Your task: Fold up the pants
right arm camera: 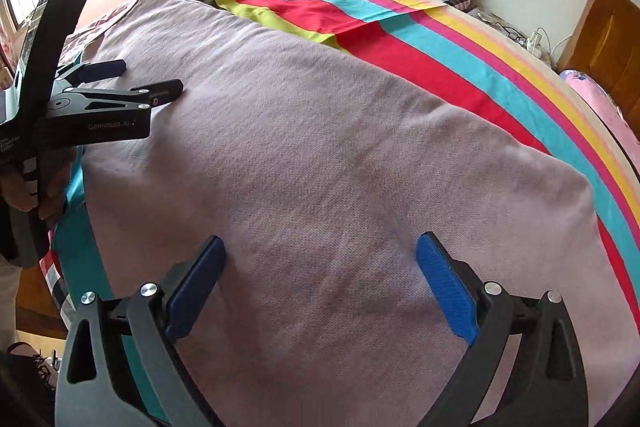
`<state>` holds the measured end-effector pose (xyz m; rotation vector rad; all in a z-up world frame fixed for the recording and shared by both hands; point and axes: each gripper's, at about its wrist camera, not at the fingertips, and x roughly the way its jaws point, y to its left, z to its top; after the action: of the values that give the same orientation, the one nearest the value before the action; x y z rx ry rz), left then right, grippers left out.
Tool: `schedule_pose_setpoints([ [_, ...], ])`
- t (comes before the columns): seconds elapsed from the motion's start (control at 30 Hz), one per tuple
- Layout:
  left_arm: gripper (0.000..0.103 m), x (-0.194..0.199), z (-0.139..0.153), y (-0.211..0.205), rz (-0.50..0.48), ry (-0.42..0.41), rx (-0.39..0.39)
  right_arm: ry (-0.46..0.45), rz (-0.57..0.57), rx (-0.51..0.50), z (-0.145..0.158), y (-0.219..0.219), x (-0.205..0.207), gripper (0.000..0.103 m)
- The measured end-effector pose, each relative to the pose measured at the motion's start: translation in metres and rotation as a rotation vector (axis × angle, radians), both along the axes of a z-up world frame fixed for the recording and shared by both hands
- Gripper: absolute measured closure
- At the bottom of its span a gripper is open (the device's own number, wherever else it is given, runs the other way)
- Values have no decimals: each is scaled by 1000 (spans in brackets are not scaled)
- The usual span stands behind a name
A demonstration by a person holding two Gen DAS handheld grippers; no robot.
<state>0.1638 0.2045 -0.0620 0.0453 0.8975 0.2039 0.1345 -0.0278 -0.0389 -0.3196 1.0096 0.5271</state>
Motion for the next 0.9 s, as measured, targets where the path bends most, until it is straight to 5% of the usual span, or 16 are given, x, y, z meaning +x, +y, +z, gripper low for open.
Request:
schedule_pose_setpoints([
  [0.27,2,2,3,1,1,21,7,17,-47,-1,13,-58,-35,8],
  [0.33,14,-3,28,-10,14,-39,19,-32,-92,80,30,-86,-41,8],
  [0.43,10,0,73,-59,-146,-149,26,-109,-285,86,36,-131,-29,8],
  [0.47,1,7,79,-82,-229,-149,17,-121,-369,58,34,-144,-22,8],
  [0.57,1,39,64,-164,-449,-81,60,-94,-502,92,26,-178,-9,8],
  [0.7,1,74,25,-244,-585,9,35,-113,-485,72,23,-191,-15,8],
  [0.8,1,86,2,-289,-649,33,69,4,-391,90,3,-195,-22,6],
  [0.9,1,96,-2,-302,-641,-13,89,-26,-247,-7,-1,-183,-50,4],
])
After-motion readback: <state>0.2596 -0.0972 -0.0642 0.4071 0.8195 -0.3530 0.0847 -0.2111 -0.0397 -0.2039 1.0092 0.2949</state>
